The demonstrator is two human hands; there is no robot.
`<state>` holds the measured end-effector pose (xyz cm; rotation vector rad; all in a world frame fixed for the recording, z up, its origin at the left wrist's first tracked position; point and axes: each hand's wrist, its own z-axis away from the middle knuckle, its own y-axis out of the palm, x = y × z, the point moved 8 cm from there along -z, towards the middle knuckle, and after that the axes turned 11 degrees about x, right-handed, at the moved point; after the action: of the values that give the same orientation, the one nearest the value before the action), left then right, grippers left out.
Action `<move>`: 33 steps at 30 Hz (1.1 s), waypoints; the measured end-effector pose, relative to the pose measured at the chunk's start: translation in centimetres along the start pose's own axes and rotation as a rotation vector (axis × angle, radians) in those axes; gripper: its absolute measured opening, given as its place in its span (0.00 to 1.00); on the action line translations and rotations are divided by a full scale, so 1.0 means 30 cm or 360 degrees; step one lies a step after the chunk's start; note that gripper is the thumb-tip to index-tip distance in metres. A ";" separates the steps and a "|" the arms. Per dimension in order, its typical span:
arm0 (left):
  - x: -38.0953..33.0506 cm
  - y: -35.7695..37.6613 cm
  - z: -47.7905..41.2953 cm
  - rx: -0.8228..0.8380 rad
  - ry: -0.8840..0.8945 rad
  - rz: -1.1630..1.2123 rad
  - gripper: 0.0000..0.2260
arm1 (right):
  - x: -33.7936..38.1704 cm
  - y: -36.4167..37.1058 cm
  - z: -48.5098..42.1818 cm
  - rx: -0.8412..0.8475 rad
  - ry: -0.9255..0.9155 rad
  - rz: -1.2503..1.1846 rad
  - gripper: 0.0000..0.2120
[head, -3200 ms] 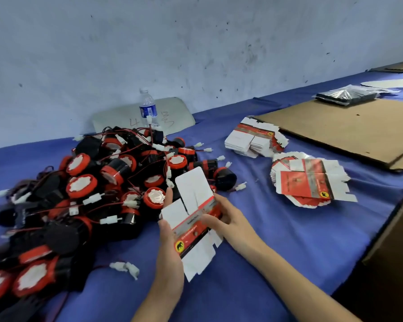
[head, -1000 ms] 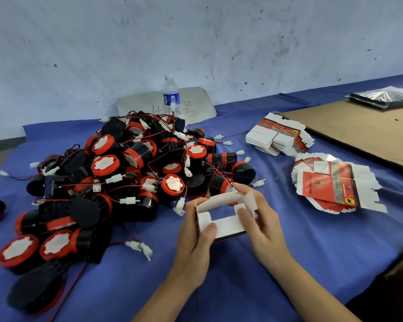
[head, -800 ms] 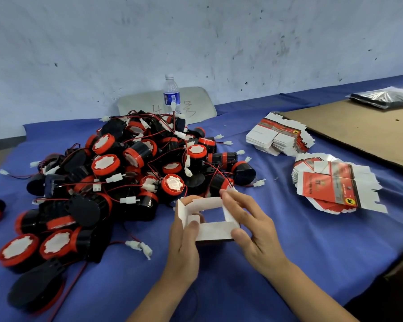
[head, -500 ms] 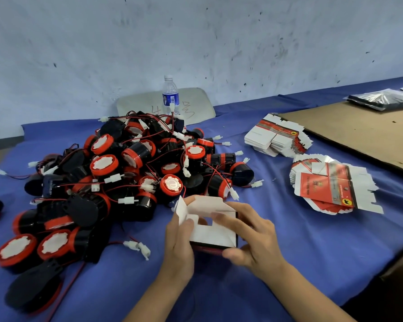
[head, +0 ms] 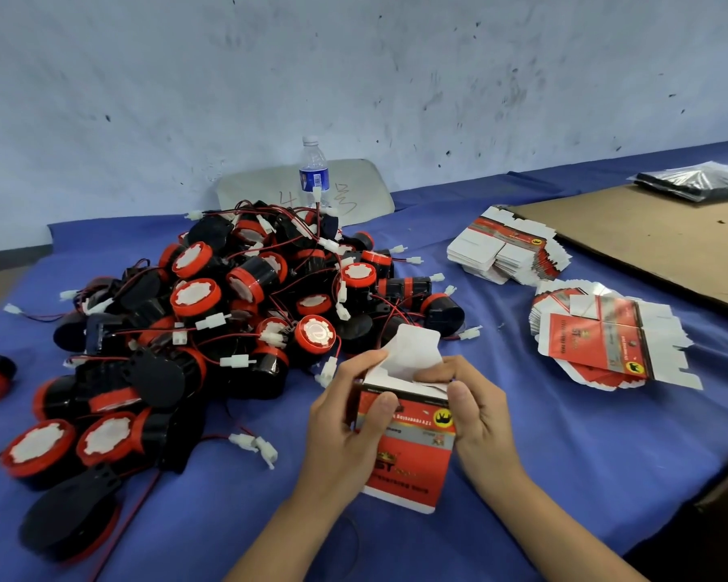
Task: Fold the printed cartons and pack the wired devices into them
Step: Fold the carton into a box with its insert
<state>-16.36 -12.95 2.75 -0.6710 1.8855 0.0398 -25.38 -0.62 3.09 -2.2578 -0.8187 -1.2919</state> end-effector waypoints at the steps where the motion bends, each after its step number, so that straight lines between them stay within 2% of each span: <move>1: 0.000 0.001 -0.001 -0.0006 -0.0006 0.0005 0.16 | -0.004 0.000 0.001 -0.0001 0.0009 -0.0010 0.28; 4: 0.002 0.000 0.000 -0.0022 -0.0025 0.0017 0.15 | -0.019 0.004 0.000 0.0007 0.0065 -0.0058 0.21; 16: 0.002 0.017 0.011 -0.0001 -0.0078 0.0069 0.10 | -0.039 0.000 -0.010 0.0027 0.0170 -0.0118 0.23; 21: -0.007 0.020 0.009 0.0040 -0.0078 0.0132 0.08 | -0.044 -0.004 -0.014 0.0114 0.0141 -0.0196 0.19; 24: -0.008 0.018 0.005 0.0077 -0.0088 0.0197 0.09 | -0.025 -0.006 -0.014 0.0118 0.0086 -0.0085 0.16; 25: -0.004 0.014 0.002 0.0082 -0.0099 0.0226 0.10 | -0.021 -0.003 -0.014 0.0121 0.0064 -0.0058 0.17; 27: 0.006 0.006 -0.004 0.0096 -0.0125 0.0285 0.11 | -0.023 -0.001 -0.014 0.0131 0.0036 -0.0073 0.26; 28: 0.011 0.001 -0.006 0.0110 -0.0137 0.0296 0.11 | -0.026 0.003 -0.014 0.0167 0.0036 -0.0104 0.27; 30: 0.017 0.002 -0.007 0.0162 -0.0149 0.0287 0.11 | -0.029 0.012 -0.021 0.0267 0.0073 -0.0251 0.23; 33: 0.019 0.012 -0.007 0.0237 -0.0155 0.0271 0.10 | -0.057 0.037 -0.026 0.0429 0.0320 -0.0626 0.24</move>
<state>-16.86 -12.96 2.25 -0.3992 1.8274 0.0398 -25.82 -2.40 1.91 -1.7807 -1.3176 -1.4450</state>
